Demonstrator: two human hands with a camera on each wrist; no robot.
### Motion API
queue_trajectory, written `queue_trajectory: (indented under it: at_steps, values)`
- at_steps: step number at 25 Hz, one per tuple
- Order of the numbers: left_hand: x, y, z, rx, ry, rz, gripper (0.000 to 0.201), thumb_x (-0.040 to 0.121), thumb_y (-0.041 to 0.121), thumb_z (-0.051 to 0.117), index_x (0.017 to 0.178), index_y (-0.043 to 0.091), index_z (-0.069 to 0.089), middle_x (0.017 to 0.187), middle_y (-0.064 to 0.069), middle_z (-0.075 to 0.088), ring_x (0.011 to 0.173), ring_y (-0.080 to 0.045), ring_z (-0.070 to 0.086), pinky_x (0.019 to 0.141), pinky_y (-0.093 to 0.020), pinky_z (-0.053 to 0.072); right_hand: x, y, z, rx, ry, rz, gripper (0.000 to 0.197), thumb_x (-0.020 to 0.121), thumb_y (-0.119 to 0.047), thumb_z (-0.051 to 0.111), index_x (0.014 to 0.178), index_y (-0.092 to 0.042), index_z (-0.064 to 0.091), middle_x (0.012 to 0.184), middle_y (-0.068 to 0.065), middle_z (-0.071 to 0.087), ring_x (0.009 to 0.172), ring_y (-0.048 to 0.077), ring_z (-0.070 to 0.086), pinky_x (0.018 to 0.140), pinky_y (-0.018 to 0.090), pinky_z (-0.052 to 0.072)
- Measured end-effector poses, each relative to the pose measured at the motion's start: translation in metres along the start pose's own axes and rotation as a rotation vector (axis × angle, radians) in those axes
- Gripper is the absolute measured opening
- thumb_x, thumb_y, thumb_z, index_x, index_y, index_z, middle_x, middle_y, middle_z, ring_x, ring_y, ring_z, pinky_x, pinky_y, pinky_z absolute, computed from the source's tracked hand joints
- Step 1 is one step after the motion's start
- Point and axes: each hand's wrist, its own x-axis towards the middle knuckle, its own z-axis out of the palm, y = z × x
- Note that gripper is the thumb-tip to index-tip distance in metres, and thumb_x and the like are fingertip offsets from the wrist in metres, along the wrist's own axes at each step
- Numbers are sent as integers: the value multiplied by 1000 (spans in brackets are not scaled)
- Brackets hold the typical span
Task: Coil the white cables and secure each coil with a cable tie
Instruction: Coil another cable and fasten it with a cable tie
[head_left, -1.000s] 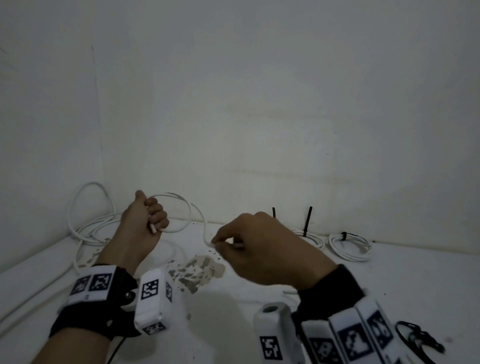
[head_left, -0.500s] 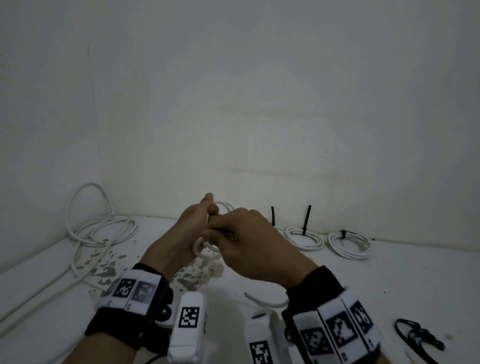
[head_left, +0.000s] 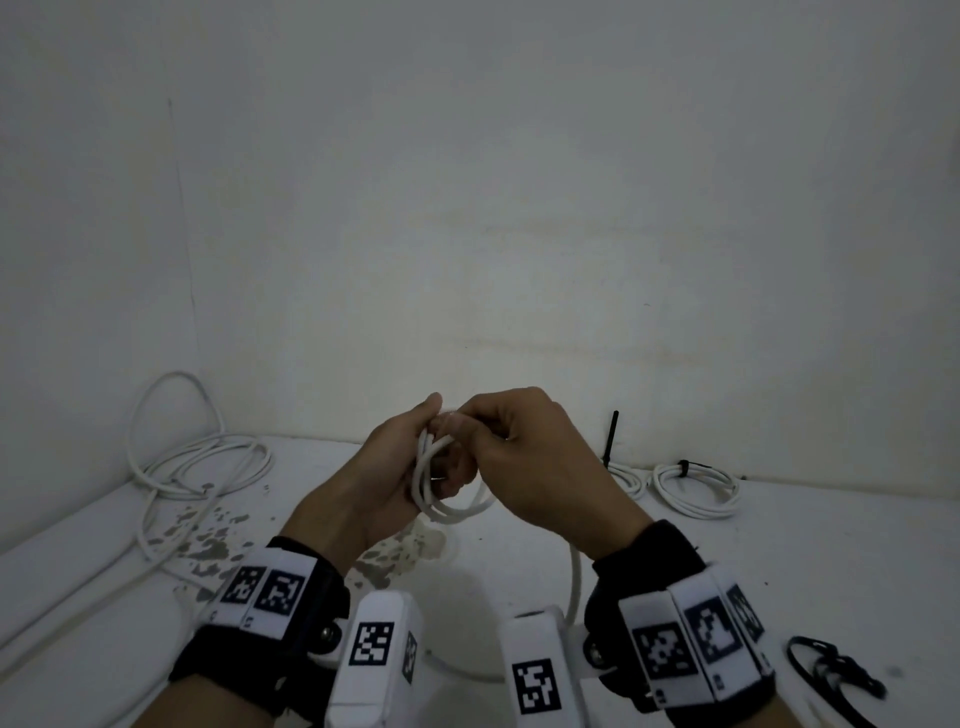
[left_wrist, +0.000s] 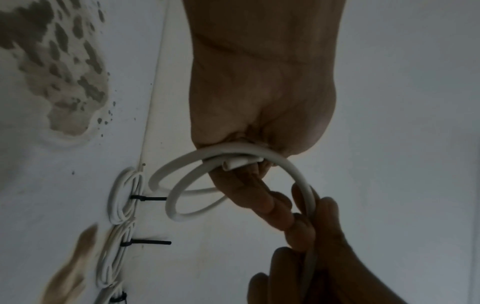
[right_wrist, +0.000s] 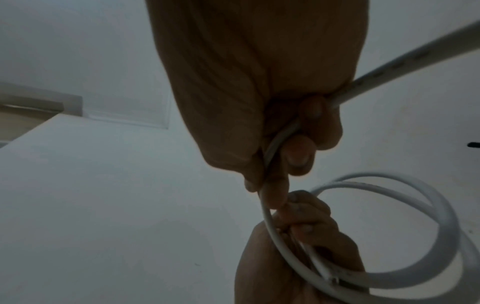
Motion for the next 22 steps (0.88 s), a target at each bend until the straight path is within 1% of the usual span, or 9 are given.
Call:
queue_trajectory:
  at_steps: [3,5,7,11,14,16,18,20,22]
  values:
    - [-2,2,2,23,-18,-7,55,104,38,38,64,10,65,54,-8,56,45,-16,52,50,-27,44,0,1,-2,91,13,60,31,101,-18,54,77,-13,73,60,0,69,46,1,57,55,15,43]
    - [-5,2,5,48,-30,-28,50,103,39,39,64,14,58,50,-2,43,37,-13,37,41,-24,35,2,4,-2,38,123,74,26,100,-21,56,83,-15,75,58,-4,65,42,-1,51,51,15,37]
    - [-7,3,9,108,-49,-36,45,102,41,41,64,17,45,50,2,28,36,-9,21,40,-24,21,3,8,-1,-10,189,68,24,99,-26,57,85,-19,76,54,-9,58,42,-2,48,50,13,31]
    - [-8,0,11,202,-48,-68,40,100,42,44,68,18,41,50,4,19,38,-9,13,42,-23,13,3,13,-4,-40,270,108,22,89,-44,69,81,-24,73,48,-10,52,41,3,46,48,12,29]
    - [-8,1,6,131,-48,-85,38,98,39,48,67,18,42,47,5,16,36,-9,10,38,-20,13,0,20,-21,54,129,216,36,76,-59,75,91,-28,68,52,-9,45,44,5,36,48,19,28]
    - [-9,5,2,-23,-100,-110,36,94,39,49,65,19,41,43,7,15,33,-8,8,34,-15,14,-1,29,-26,-4,66,250,40,77,-57,76,106,-31,65,69,-6,53,59,8,47,54,20,33]
    - [-9,9,0,-155,-166,-117,35,91,39,48,63,20,41,44,8,10,35,-9,3,34,-12,12,0,36,-23,-60,114,273,33,85,-57,68,104,-31,67,89,-2,62,77,12,57,61,20,39]
    - [-9,11,0,-199,-197,-109,34,90,39,48,62,20,42,48,8,7,36,-9,2,35,-13,11,0,35,-20,147,34,323,34,93,-53,59,89,-21,71,83,3,68,75,17,65,63,23,47]
    - [-9,13,-1,-164,-178,-104,35,88,39,49,59,19,45,48,8,9,37,-9,2,36,-14,10,0,26,-19,412,-51,392,37,97,-41,58,78,-10,67,63,7,65,59,21,65,54,29,50]
